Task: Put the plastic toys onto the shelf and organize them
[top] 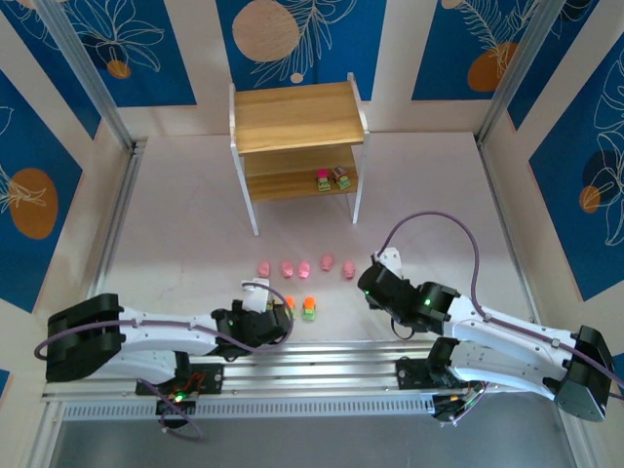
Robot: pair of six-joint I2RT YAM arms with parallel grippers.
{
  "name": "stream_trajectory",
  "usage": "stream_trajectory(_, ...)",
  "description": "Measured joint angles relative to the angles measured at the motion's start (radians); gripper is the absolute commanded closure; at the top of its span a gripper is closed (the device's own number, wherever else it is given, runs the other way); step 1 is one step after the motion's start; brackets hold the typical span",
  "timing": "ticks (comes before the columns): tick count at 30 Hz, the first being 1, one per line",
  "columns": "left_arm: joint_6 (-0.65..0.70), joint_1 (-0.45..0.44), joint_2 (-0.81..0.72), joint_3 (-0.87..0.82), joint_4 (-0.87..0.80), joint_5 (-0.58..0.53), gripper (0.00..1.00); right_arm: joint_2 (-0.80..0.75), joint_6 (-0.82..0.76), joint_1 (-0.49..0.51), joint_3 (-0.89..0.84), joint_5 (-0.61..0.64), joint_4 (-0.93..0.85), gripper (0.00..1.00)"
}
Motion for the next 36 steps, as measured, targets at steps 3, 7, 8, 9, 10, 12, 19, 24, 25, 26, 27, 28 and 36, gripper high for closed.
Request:
stream_trajectory(3,0.0,0.0,0.017,-0.001,0.014,0.01,0.29,0.0,0.0,-0.001,0.0,-0.004,0.0,0.71)
stream_trajectory(7,0.0,0.0,0.032,-0.002,0.037,0.018,0.35,0.0,0.0,-0.001,0.0,-0.008,0.0,0.74)
stream_trajectory(8,0.001,0.0,0.034,-0.002,0.041,0.02,0.35,0.0,0.0,-0.001,0.0,-0.008,0.0,0.74)
stream_trajectory(9,0.001,0.0,0.038,-0.002,0.047,0.022,0.36,0.0,0.0,-0.001,0.0,-0.008,0.0,0.75)
stream_trajectory(10,0.0,0.0,0.042,-0.002,0.052,0.025,0.37,0.0,0.0,-0.001,0.0,-0.008,0.0,0.75)
stream_trajectory(12,0.001,0.0,0.047,-0.002,0.058,0.028,0.38,0.0,0.0,-0.001,0.0,-0.008,0.0,0.76)
stream_trajectory(19,0.0,0.0,0.051,-0.016,0.089,0.04,0.42,0.0,0.0,-0.001,0.0,-0.008,0.0,0.78)
stream_trajectory(24,-0.002,0.0,0.051,-0.023,0.097,0.043,0.43,0.0,0.0,-0.001,0.0,-0.008,0.0,0.79)
stream_trajectory(25,-0.003,0.0,0.051,-0.024,0.098,0.043,0.43,0.0,0.0,-0.001,0.0,-0.008,0.0,0.79)
stream_trajectory(26,-0.005,0.0,0.051,-0.024,0.1,0.043,0.44,0.0,0.0,-0.002,0.0,-0.008,0.0,0.79)
stream_trajectory(27,-0.007,0.0,0.053,-0.024,0.103,0.044,0.45,0.0,0.0,-0.002,0.0,-0.008,0.0,0.79)
stream_trajectory(28,-0.008,0.0,0.056,-0.024,0.108,0.044,0.46,0.0,0.0,-0.002,0.0,-0.008,0.0,0.79)
stream_trajectory(36,-0.006,0.0,0.069,-0.026,0.127,0.043,0.53,0.0,0.0,-0.002,0.0,-0.008,0.0,0.82)
